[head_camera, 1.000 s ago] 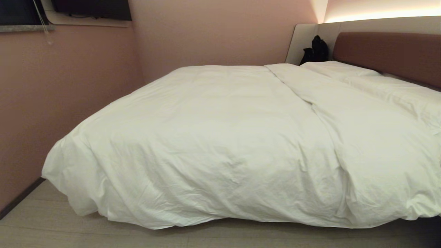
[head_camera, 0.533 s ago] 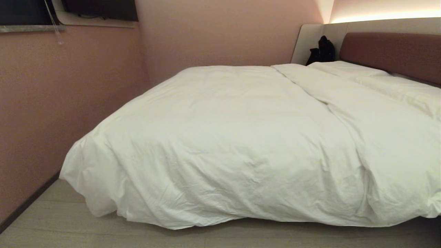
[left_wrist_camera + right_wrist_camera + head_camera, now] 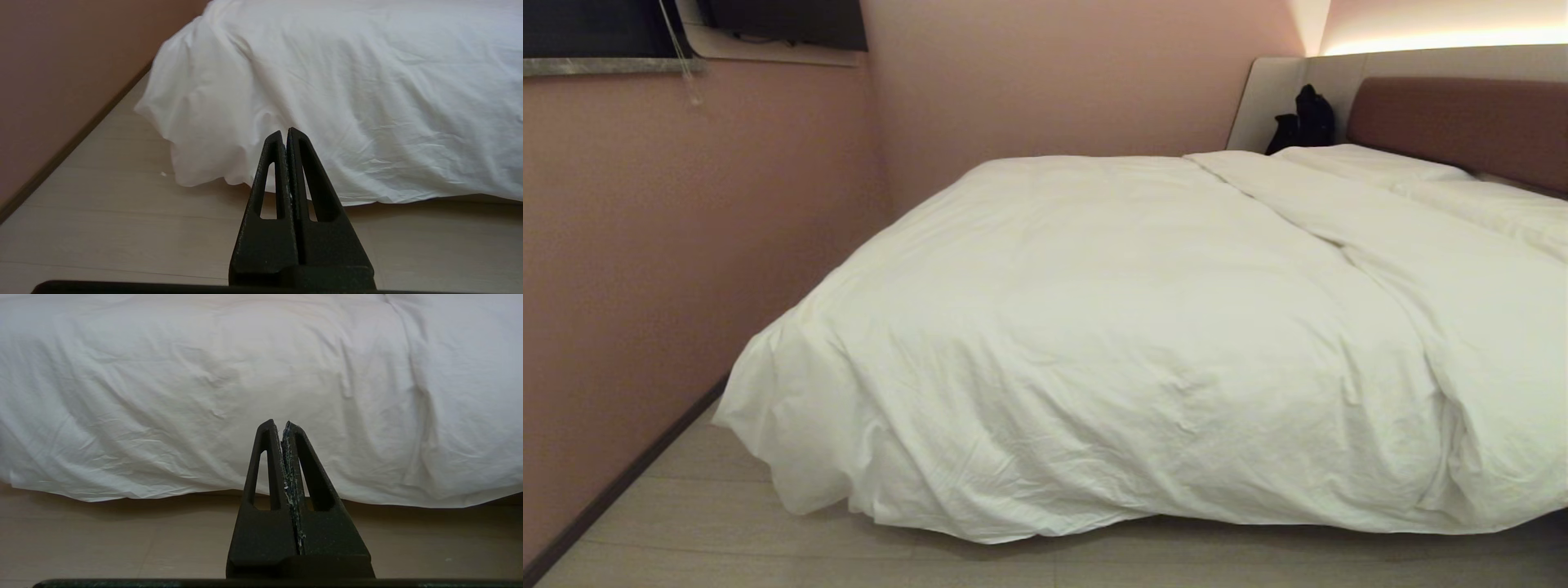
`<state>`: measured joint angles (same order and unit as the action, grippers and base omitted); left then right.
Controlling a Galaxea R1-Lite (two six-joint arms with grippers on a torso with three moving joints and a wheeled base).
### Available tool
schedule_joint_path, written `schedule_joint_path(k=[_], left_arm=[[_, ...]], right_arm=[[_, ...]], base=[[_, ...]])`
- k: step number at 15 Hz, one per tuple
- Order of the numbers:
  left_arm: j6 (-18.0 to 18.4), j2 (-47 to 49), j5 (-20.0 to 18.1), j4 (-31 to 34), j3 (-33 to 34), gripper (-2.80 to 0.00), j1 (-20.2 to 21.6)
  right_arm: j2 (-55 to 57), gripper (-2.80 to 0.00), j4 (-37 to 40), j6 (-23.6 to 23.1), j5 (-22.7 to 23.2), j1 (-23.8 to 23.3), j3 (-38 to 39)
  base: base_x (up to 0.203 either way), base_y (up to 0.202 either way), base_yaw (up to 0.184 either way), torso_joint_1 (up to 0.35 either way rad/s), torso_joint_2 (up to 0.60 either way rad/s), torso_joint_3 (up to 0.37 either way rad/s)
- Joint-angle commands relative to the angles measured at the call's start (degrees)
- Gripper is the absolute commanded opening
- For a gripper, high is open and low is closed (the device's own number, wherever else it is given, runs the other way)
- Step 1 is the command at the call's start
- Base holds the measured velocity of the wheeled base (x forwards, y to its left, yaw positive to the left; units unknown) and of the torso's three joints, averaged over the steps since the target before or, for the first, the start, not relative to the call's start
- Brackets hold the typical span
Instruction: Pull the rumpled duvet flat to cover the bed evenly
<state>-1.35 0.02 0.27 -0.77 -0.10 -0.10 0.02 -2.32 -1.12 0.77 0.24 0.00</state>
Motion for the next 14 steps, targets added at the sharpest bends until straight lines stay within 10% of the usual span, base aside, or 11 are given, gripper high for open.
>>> schedule_joint_path(k=[1, 14], left_arm=[[0.0, 0.0, 0.0, 0.0, 0.0, -2.8, 0.0], [0.0, 0.0, 0.0, 0.0, 0.0, -2.8, 0.0]], right_arm=[[0.0, -2.8, 0.0, 0.0, 0.0, 0.0, 0.0], [0.0, -2.8, 0.0, 0.0, 0.0, 0.0, 0.0]], base=[[0.0, 0.198, 0.002, 0.001, 0.0, 0.002], [0.0, 0.196, 0.0, 0.003, 0.0, 0.001]])
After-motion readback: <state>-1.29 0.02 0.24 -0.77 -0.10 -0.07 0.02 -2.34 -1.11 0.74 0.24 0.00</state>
